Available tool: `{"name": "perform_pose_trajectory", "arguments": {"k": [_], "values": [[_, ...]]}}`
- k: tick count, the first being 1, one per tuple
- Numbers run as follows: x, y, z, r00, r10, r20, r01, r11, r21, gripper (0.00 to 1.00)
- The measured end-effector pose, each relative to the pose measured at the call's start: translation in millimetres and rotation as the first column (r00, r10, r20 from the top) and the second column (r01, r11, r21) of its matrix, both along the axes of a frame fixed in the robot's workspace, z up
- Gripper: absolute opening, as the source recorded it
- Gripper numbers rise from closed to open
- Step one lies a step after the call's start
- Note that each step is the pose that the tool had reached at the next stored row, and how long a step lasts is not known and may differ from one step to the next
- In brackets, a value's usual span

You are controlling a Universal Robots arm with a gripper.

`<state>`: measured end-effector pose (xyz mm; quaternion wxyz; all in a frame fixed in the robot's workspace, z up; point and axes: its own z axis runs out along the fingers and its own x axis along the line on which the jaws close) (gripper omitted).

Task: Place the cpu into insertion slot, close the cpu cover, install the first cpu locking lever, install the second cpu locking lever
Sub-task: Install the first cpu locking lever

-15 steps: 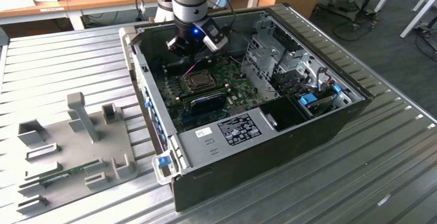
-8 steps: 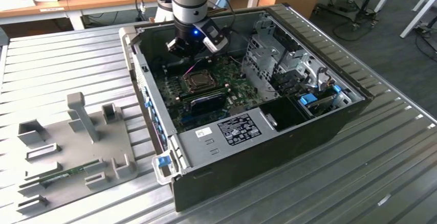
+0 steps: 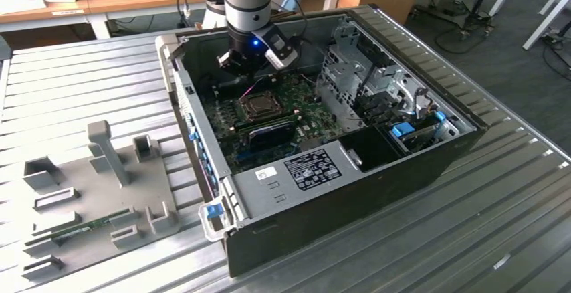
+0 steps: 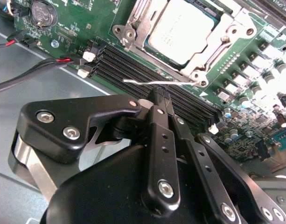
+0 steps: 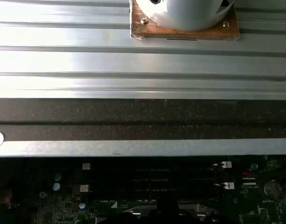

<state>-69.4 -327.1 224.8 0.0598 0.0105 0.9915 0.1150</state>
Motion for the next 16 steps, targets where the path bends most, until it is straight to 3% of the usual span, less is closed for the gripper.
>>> {"name": "perform_pose_trajectory", "arguments": {"k": [16], "values": [[1.8, 1.1, -3.6, 1.0000, 0.000, -0.0001, 0.000, 1.0000, 0.0034, 0.11]]}}
